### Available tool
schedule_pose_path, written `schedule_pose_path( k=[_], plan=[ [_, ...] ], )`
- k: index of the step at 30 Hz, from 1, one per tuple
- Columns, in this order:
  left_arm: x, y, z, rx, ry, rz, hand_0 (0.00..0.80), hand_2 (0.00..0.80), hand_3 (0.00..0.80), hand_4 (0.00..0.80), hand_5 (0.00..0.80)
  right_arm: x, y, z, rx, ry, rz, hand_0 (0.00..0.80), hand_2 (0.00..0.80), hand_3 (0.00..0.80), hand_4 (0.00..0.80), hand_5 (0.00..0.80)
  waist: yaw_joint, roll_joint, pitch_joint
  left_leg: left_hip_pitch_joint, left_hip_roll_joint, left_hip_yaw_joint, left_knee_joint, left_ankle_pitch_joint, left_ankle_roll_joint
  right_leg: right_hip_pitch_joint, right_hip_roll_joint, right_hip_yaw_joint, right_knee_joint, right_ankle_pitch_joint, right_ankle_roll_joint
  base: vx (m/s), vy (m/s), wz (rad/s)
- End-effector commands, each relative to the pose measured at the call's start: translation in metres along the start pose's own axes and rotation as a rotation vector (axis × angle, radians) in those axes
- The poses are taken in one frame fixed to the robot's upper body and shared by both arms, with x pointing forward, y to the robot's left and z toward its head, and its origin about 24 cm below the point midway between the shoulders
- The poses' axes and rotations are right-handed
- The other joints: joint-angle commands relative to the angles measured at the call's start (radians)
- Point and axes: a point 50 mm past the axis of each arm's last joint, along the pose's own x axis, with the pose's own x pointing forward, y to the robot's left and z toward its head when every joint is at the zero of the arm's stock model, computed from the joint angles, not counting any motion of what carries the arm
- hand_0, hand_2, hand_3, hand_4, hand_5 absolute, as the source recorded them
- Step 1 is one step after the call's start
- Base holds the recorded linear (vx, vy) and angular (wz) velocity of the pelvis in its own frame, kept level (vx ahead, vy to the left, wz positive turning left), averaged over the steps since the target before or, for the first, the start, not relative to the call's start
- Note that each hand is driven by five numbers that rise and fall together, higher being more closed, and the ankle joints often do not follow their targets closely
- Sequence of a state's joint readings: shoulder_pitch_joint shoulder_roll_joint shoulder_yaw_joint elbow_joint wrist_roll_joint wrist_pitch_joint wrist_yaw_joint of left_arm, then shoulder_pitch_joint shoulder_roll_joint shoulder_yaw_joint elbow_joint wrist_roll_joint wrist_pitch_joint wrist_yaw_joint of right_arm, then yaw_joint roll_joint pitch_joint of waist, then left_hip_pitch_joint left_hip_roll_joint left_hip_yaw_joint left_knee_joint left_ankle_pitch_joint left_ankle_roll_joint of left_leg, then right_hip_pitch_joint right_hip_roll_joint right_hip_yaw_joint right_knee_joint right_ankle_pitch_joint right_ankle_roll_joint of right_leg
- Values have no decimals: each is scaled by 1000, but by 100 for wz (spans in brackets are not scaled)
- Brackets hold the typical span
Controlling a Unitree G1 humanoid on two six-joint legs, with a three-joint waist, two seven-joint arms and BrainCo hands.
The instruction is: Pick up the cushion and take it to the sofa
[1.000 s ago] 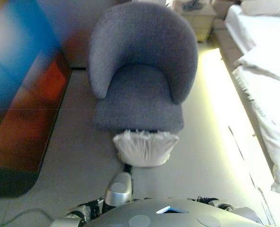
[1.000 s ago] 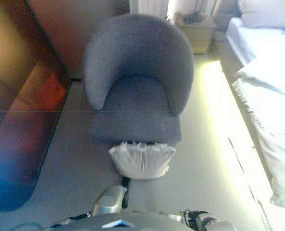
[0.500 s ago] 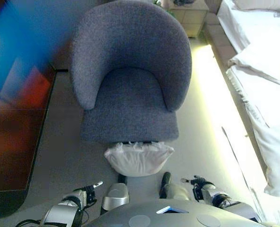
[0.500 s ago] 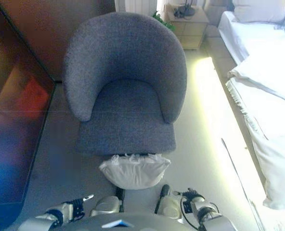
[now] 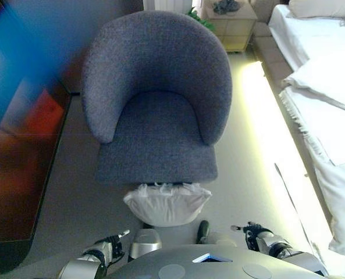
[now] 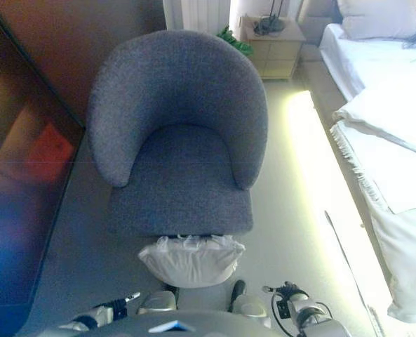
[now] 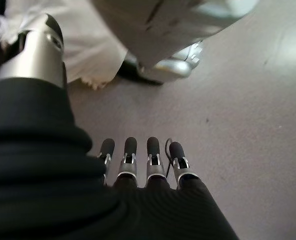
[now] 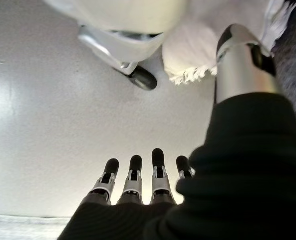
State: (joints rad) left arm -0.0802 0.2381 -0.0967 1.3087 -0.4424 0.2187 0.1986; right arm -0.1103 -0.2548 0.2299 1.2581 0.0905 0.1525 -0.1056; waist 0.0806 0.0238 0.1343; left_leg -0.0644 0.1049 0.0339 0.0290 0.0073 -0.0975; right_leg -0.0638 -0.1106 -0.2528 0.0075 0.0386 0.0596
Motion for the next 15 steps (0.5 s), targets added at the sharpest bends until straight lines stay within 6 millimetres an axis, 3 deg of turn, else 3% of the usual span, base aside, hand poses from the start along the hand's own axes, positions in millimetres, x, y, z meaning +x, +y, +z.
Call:
schedule_pose_path(
  k=[1, 6, 11, 15],
  plan=[
    [-8, -12, 43, -115, -134, 20, 0, 0, 0, 0, 0, -4, -23, 58, -25, -176, -126, 0, 0, 0, 0, 0, 26, -26, 123, -145, -22, -35, 120, -54, 13, -57, -85, 31, 60, -77, 28, -292, -33, 23],
    [-23, -24, 93, -146, -314, -20, 0, 0, 0, 0, 0, -19, -40, 125, -30, -386, -240, 0, 0, 0, 0, 0, 14, -11, 221, -314, -27, -34, 190, -29, 1, -215, -84, 24, 113, -68, 14, -246, -7, 16],
    [-49, -35, 147, -171, -548, -26, 0, 0, 0, 0, 0, -53, -53, 199, 13, -642, -347, 0, 0, 0, 0, 0, 7, -12, 305, -432, -59, -34, 177, 8, 27, -379, -81, 31, 166, -51, 10, -166, 64, 19],
    [-73, -43, 182, -184, -704, -8, 0, 0, 0, 0, 0, -76, -65, 231, 54, -766, -405, 0, 0, 0, 0, 0, 6, -7, 353, -517, -72, -31, 207, 19, 40, -491, -86, 47, 276, -73, 12, -69, 94, 17]
  ],
)
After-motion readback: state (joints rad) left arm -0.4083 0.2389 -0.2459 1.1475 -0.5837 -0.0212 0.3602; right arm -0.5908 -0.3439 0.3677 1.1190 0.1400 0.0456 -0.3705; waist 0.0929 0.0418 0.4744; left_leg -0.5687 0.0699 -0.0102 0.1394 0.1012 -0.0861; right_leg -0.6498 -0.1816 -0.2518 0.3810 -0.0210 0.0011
